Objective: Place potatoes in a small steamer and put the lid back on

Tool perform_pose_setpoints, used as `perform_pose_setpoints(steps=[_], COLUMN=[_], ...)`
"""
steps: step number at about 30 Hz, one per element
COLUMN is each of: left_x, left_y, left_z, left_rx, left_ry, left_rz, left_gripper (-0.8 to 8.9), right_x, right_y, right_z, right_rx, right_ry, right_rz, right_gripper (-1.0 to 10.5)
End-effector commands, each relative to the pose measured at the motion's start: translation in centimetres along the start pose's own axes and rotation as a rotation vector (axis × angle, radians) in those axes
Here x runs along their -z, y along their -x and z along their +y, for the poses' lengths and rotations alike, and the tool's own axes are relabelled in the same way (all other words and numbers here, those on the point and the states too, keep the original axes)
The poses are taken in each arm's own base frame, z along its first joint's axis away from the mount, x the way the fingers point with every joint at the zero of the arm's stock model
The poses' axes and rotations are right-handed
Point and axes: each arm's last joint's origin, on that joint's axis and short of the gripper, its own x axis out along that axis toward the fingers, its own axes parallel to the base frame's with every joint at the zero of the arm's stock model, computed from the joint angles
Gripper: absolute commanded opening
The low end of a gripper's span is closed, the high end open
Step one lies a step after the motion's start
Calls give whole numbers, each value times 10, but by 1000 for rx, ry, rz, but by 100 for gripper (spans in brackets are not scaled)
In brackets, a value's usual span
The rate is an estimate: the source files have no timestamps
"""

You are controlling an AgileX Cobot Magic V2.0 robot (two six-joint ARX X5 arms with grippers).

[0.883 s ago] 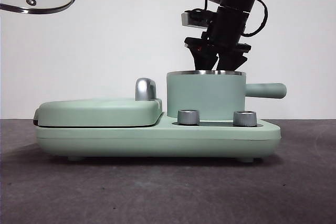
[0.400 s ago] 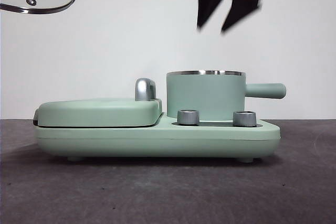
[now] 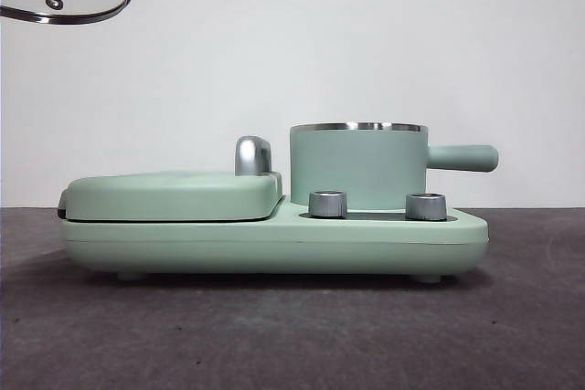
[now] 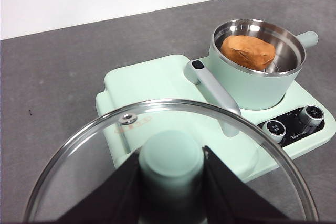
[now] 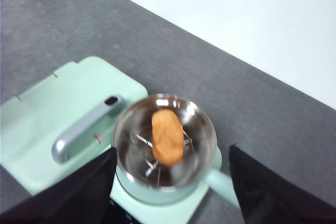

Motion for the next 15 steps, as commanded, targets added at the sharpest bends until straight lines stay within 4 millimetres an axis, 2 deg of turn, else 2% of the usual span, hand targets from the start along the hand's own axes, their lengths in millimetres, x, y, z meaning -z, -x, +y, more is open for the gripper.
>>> perform_pose_setpoints(steps=[1,10,15], left_x=[-7,-9,-18], left_y=[2,0,-7], left_z=[-1,-3,-4], left_rx=[16,83,136], left_ry=[-10,-13,-26], left_rz=[-47,-62,-127], left_gripper=[15,15,15], right_x=[24,110,147], right_y=[9,33,41], right_z=[5,22,28], right_rx=[10,20,44], right_ry=[4,-24,-46], right_rz=[-14,-44,-30], right_gripper=[325,324,324])
